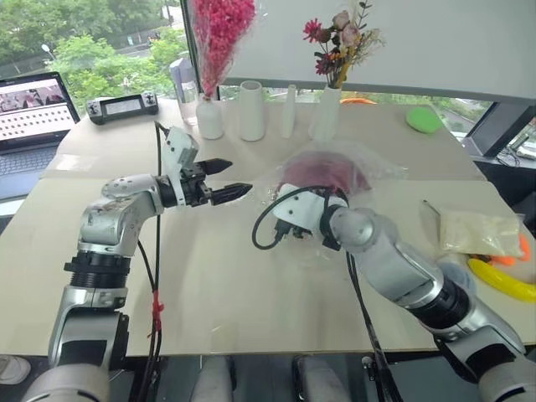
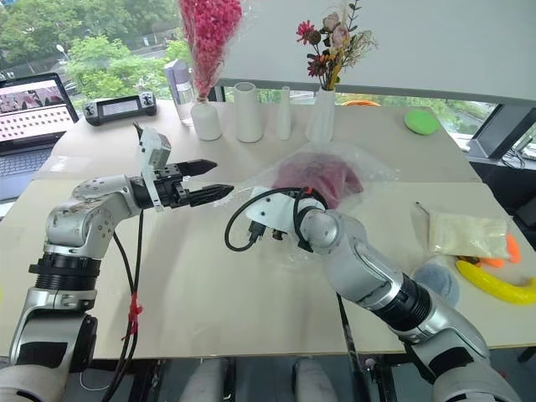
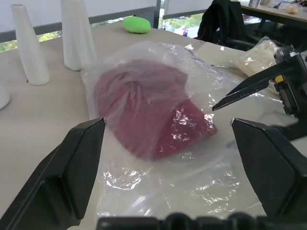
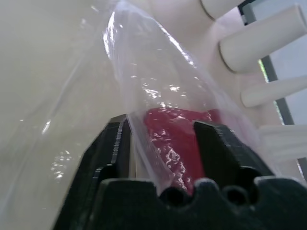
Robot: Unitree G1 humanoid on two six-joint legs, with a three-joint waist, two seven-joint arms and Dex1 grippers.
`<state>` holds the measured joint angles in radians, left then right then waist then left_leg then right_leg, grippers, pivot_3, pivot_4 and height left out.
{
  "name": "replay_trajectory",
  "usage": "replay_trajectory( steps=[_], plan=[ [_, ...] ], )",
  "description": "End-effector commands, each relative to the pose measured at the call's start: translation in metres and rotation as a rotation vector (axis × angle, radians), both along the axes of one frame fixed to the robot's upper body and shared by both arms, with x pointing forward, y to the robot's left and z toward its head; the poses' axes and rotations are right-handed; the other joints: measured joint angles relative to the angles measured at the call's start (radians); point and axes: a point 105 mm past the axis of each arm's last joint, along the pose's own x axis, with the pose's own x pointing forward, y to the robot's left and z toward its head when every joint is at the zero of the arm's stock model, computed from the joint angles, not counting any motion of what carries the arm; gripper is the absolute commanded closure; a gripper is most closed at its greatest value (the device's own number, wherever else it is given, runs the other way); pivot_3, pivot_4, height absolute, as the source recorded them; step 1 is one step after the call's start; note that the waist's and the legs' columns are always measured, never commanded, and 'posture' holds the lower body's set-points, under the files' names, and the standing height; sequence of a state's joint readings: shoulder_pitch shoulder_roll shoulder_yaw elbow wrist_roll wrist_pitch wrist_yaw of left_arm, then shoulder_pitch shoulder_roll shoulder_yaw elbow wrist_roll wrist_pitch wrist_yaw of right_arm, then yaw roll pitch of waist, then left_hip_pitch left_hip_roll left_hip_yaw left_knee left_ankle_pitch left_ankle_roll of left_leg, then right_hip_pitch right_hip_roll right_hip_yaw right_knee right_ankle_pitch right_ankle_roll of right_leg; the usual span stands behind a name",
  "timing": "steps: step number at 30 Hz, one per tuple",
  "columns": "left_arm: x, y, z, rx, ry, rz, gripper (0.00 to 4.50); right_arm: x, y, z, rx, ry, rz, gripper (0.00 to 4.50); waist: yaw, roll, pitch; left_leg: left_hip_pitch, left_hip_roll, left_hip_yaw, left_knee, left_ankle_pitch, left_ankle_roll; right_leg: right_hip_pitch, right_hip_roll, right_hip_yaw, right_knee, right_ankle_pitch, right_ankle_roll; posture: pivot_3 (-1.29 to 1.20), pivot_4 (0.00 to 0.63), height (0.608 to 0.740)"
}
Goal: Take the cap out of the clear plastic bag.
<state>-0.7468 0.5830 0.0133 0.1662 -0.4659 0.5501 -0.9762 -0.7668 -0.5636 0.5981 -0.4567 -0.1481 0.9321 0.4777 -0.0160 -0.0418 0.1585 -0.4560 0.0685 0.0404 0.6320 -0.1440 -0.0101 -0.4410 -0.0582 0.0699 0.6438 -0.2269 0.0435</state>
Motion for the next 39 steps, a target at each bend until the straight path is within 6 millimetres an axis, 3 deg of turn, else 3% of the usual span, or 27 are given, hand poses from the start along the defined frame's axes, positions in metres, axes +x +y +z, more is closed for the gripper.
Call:
replay_trajectory(
  steps=[1, 3, 4, 7, 10, 14, 19, 21, 24, 30, 39],
  plan=[
    [-0.004, -0.008, 0.015, -0.001, -0.043, -0.038, 0.00, 0.001, 0.002, 0.022, 0.101, -0.054, 0.001, 3.67, 0.000, 0.000, 0.000, 0.000, 0.000, 0.000, 0.000, 0.000, 0.000, 0.000, 0.000, 0.000, 0.000, 0.000, 0.000, 0.00, 0.150, 0.740],
    [-0.012, -0.012, 0.022, -0.061, -0.002, -0.076, 0.00, 0.004, 0.003, 0.024, 0.131, -0.057, -0.004, 4.34, 0.000, 0.000, 0.000, 0.000, 0.000, 0.000, 0.000, 0.000, 0.000, 0.000, 0.000, 0.000, 0.000, 0.000, 0.000, 0.00, 0.150, 0.740],
    [-0.016, -0.013, 0.025, -0.094, 0.022, -0.097, 0.00, 0.005, 0.003, 0.025, 0.140, -0.059, -0.007, 4.44, 0.001, 0.000, 0.000, 0.000, 0.000, 0.000, 0.000, 0.000, 0.000, 0.000, 0.000, 0.000, 0.000, 0.000, 0.000, 0.00, 0.150, 0.740],
    [-0.040, -0.010, 0.057, -0.331, 0.188, -0.245, 0.00, 0.013, 0.000, 0.026, 0.141, -0.095, -0.027, 4.44, 0.000, 0.000, 0.000, -0.001, 0.000, -0.001, 0.000, 0.000, 0.000, 0.000, 0.000, 0.000, 0.000, 0.000, 0.001, 0.00, 0.150, 0.740],
    [-0.055, -0.002, 0.060, -0.363, 0.283, -0.301, 0.00, 0.018, -0.003, 0.027, 0.144, -0.114, -0.043, 4.44, -0.003, 0.000, 0.000, -0.001, 0.000, -0.001, 0.000, 0.000, 0.000, 0.000, 0.000, 0.000, 0.000, 0.000, 0.001, 0.00, 0.150, 0.740],
    [-0.073, 0.004, 0.032, -0.308, 0.407, -0.308, 0.00, 0.023, -0.005, 0.031, 0.122, -0.160, -0.056, 4.44, -0.018, 0.000, 0.000, 0.000, 0.000, -0.002, 0.000, 0.000, 0.000, 0.001, 0.000, 0.000, 0.000, 0.000, 0.001, 0.00, 0.150, 0.740],
    [-0.090, -0.008, -0.022, -0.179, 0.484, -0.304, 0.00, 0.023, -0.001, 0.035, 0.122, -0.179, -0.041, 4.44, -0.023, 0.000, 0.000, 0.001, 0.000, -0.002, -0.001, 0.000, 0.000, 0.001, 0.000, 0.000, 0.001, 0.000, 0.000, 0.00, 0.150, 0.740],
    [-0.097, -0.016, -0.035, -0.145, 0.482, -0.325, 0.00, 0.022, -0.001, 0.036, 0.119, -0.183, -0.037, 4.44, -0.021, 0.000, 0.000, 0.001, 0.000, -0.001, -0.001, 0.000, 0.000, 0.001, 0.000, 0.000, 0.001, 0.000, 0.000, 0.00, 0.150, 0.740],
    [-0.086, -0.027, -0.037, -0.187, 0.472, -0.287, 0.00, 0.020, 0.000, 0.037, 0.113, -0.190, -0.033, 4.44, -0.015, 0.000, 0.000, 0.001, 0.000, -0.001, -0.001, 0.000, 0.000, 0.001, 0.000, 0.000, 0.000, 0.000, 0.000, 0.00, 0.150, 0.740],
    [-0.039, -0.049, -0.055, -0.293, 0.540, -0.063, 0.00, 0.016, 0.003, 0.042, 0.119, -0.198, -0.028, 4.44, 0.001, 0.000, 0.000, 0.001, 0.000, -0.002, 0.000, 0.000, 0.000, 0.001, 0.000, 0.000, 0.000, 0.000, 0.000, 0.00, 0.150, 0.740],
    [-0.011, -0.075, -0.087, -0.337, 0.737, 0.067, 0.00, 0.014, 0.002, 0.051, 0.132, -0.220, -0.049, 4.44, 0.001, 0.000, 0.000, 0.001, -0.001, -0.002, 0.000, 0.000, 0.000, 0.001, 0.000, 0.000, 0.000, 0.000, 0.000, 0.00, 0.150, 0.740]
  ],
)
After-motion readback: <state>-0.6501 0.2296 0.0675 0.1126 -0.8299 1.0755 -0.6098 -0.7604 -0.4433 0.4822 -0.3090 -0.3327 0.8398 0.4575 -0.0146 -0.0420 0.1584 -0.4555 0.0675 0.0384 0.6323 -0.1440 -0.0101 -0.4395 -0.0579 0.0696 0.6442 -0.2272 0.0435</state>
